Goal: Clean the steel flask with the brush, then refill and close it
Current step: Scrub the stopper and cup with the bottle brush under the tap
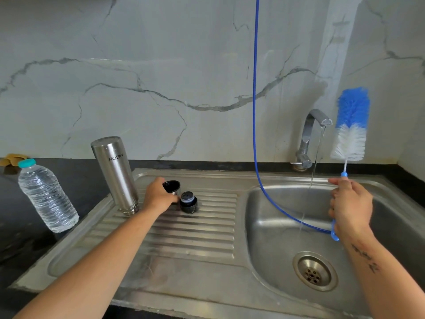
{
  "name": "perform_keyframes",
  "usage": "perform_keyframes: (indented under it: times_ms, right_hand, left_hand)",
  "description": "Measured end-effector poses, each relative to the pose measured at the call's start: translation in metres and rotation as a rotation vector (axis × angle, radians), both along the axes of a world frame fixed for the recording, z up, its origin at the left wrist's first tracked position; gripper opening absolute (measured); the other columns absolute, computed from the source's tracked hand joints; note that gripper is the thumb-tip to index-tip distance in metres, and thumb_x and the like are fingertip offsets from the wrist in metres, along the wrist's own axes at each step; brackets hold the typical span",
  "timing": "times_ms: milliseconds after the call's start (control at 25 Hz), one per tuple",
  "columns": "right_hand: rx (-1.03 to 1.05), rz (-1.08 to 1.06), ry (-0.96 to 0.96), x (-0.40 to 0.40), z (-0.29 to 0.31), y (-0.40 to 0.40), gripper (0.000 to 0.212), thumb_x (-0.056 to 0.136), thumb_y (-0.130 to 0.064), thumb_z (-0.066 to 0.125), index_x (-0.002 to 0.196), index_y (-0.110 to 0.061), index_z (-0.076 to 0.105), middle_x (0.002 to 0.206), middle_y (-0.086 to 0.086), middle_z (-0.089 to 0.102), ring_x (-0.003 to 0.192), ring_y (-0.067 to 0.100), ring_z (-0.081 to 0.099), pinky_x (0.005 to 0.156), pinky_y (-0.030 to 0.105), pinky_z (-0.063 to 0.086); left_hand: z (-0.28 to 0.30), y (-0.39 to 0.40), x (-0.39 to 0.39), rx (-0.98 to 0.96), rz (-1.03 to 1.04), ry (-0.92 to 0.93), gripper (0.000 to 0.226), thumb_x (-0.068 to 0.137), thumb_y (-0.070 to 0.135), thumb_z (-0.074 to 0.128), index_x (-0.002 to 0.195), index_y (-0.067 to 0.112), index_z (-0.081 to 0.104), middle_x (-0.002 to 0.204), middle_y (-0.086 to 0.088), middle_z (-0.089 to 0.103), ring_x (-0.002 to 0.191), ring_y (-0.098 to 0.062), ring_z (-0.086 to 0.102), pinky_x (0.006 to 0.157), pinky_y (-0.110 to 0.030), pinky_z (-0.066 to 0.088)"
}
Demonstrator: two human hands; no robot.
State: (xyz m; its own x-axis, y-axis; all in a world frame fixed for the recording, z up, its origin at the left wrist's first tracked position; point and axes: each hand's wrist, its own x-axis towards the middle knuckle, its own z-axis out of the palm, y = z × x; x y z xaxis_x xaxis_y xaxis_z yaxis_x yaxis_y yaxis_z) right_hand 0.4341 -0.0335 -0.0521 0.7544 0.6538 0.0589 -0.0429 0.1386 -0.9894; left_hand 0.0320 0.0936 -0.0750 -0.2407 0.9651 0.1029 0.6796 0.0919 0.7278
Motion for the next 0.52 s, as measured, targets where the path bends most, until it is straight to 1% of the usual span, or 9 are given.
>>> perform_keyframes:
  times_ms: [80,160,200,240,280,320,360,440,520]
  right_hand:
    - [-0.001,-0.003,-0.002,-0.001,0.001,0.000,0.031,0.107,-0.029,0.042,0.109,-0.015,0.070,0.068,-0.002,0.046,0.055,0.012,0.038,0.049,0.031,0.030]
    - [0.001,0.000,-0.006,-0.002,0.001,-0.001,0.031,0.107,-0.029,0.042,0.108,-0.015,0.070,0.068,-0.002,0.047,0.056,0.012,0.039,0.050,0.031,0.031]
    - [0.003,0.002,-0.007,-0.002,0.001,-0.001,0.031,0.107,-0.029,0.042,0.107,-0.015,0.070,0.068,-0.002,0.047,0.056,0.012,0.039,0.050,0.031,0.031]
    - [0.004,0.004,-0.009,-0.002,0.001,-0.001,0.031,0.107,-0.028,0.042,0.107,-0.015,0.070,0.068,-0.002,0.047,0.056,0.012,0.039,0.050,0.031,0.031]
    - [0.005,0.004,-0.013,-0.003,0.001,-0.001,0.031,0.107,-0.028,0.043,0.106,-0.015,0.070,0.067,-0.002,0.047,0.056,0.012,0.039,0.050,0.031,0.031]
    - [0.004,0.001,-0.014,-0.003,0.000,0.000,0.031,0.106,-0.028,0.043,0.106,-0.014,0.071,0.067,-0.002,0.047,0.056,0.012,0.039,0.051,0.031,0.031]
    - [0.002,-0.003,-0.013,-0.002,0.000,0.001,0.031,0.106,-0.028,0.043,0.105,-0.014,0.071,0.067,-0.002,0.047,0.056,0.013,0.039,0.051,0.031,0.031]
    - [0.003,0.002,-0.015,-0.002,0.000,0.000,0.031,0.107,-0.029,0.043,0.101,-0.016,0.071,0.066,-0.002,0.046,0.056,0.013,0.038,0.050,0.032,0.031]
    - [0.008,0.010,-0.022,-0.003,0.001,-0.002,0.030,0.107,-0.029,0.043,0.097,-0.019,0.069,0.067,-0.001,0.047,0.056,0.012,0.039,0.052,0.031,0.032]
  left_hand:
    - [0.006,-0.007,0.001,0.036,-0.008,0.010,0.079,0.074,0.004,0.085,0.144,0.010,0.050,0.143,-0.012,0.051,0.132,-0.031,0.050,0.103,-0.037,0.044]
    - [0.013,-0.019,0.005,0.180,-0.054,0.073,0.068,0.084,0.002,0.075,0.145,0.013,0.050,0.147,-0.007,0.048,0.140,-0.027,0.043,0.114,-0.039,0.038]
    - [0.017,-0.026,0.009,0.261,-0.096,0.118,0.058,0.088,0.008,0.073,0.143,0.015,0.053,0.143,-0.003,0.050,0.138,-0.025,0.045,0.114,-0.039,0.039]
    - [0.021,-0.032,0.013,0.311,-0.156,0.163,0.050,0.091,0.016,0.073,0.139,0.016,0.057,0.136,0.001,0.053,0.133,-0.022,0.049,0.111,-0.038,0.042]
    - [0.025,-0.038,0.017,0.306,-0.228,0.216,0.048,0.091,0.027,0.076,0.135,0.019,0.060,0.131,0.005,0.055,0.127,-0.018,0.053,0.106,-0.037,0.045]
    - [0.029,-0.041,0.022,0.253,-0.298,0.290,0.050,0.088,0.038,0.078,0.132,0.021,0.062,0.129,0.008,0.057,0.124,-0.016,0.054,0.103,-0.037,0.046]
    - [0.030,-0.042,0.026,0.178,-0.347,0.375,0.056,0.084,0.046,0.080,0.132,0.023,0.063,0.131,0.007,0.058,0.126,-0.016,0.052,0.104,-0.037,0.046]
    - [0.033,-0.040,0.035,0.069,-0.384,0.517,0.068,0.078,0.049,0.084,0.136,0.021,0.061,0.138,0.001,0.058,0.134,-0.020,0.045,0.108,-0.039,0.042]
    - [0.033,-0.038,0.042,0.025,-0.388,0.592,0.074,0.078,0.043,0.087,0.141,0.017,0.058,0.139,-0.003,0.058,0.137,-0.023,0.042,0.109,-0.040,0.042]
